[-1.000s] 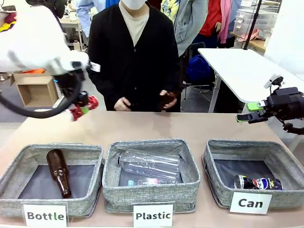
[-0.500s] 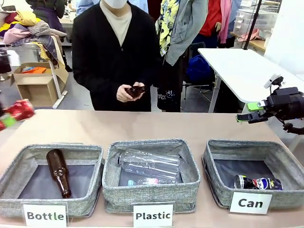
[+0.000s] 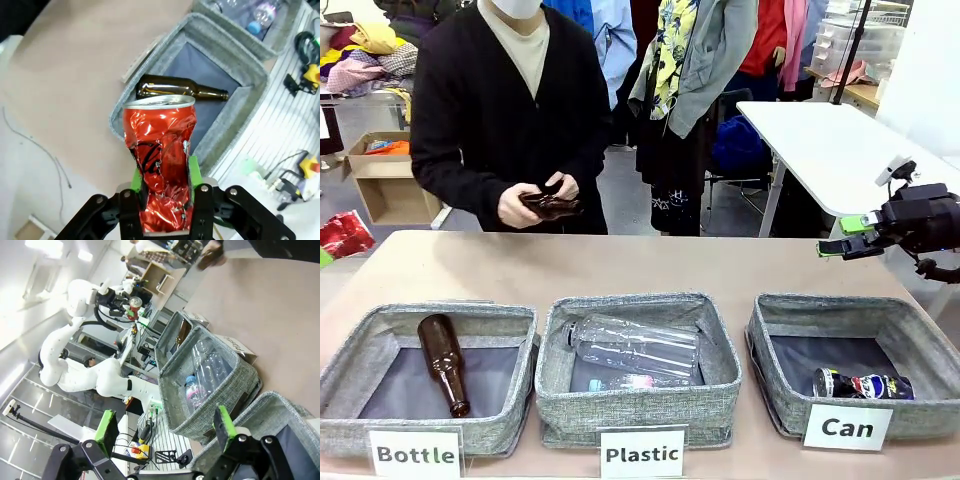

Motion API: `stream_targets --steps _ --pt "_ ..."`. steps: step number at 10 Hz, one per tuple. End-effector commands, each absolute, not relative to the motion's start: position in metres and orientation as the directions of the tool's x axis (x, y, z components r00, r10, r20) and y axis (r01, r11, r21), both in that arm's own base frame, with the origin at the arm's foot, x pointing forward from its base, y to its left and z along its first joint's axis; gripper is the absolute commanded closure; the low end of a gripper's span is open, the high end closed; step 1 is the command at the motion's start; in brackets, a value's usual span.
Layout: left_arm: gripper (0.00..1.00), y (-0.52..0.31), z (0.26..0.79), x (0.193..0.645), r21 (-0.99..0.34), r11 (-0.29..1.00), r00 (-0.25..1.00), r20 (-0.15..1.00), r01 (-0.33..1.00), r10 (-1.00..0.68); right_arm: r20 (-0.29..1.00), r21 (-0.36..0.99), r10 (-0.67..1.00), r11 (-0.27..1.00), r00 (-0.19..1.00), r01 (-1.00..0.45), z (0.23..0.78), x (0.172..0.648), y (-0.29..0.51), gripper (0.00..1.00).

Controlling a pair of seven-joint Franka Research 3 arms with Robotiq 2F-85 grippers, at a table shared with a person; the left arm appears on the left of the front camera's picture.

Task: Sort the can waste into the basket.
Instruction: Pick up the can waste from the table and place it in the right Fabric basket.

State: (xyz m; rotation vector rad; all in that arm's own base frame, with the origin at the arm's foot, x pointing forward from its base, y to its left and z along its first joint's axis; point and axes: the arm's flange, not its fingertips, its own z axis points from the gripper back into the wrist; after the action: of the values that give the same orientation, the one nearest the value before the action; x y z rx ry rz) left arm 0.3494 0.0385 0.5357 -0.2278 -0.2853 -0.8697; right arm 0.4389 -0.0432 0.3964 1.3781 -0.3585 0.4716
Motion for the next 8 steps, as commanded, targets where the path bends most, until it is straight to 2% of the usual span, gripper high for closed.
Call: stream_targets --steps 1,2,5,6,7,8 --pt "0.61 0.027 0.542 0.353 -0.06 0.555 0.529 0.399 0.83 -0.749 0.522 0.835 0.122 0.126 0.844 -0.535 0.398 0.437 -0.044 0.0" --pt "0.61 0.013 0.559 0.352 0.018 0.483 0.436 0.402 0.875 -0.805 0.522 0.835 0.122 0.126 0.844 -0.535 0.398 0.437 -0.044 0.0" --pt "0.61 0.151 0.626 0.294 0.007 0.423 0.374 0.453 0.906 -0.809 0.522 0.835 0.122 0.126 0.844 -0.535 0.398 0.437 -0.044 0.0" --pt "0.61 0.193 0.632 0.263 -0.002 0.483 0.419 0.501 0.875 -0.757 0.522 0.835 0.122 0.126 0.844 -0.535 0.398 0.437 -0.044 0.0" --pt "0.61 0.222 0.631 0.233 0.027 0.452 0.364 0.551 0.891 -0.751 0.522 0.835 0.122 0.126 0.844 -0.535 0.398 0.437 -0.044 0.0" --pt "0.61 0.254 0.624 0.208 0.033 0.492 0.373 0.61 0.87 -0.699 0.522 0.835 0.122 0.126 0.844 -0.535 0.398 0.437 -0.044 0.0"
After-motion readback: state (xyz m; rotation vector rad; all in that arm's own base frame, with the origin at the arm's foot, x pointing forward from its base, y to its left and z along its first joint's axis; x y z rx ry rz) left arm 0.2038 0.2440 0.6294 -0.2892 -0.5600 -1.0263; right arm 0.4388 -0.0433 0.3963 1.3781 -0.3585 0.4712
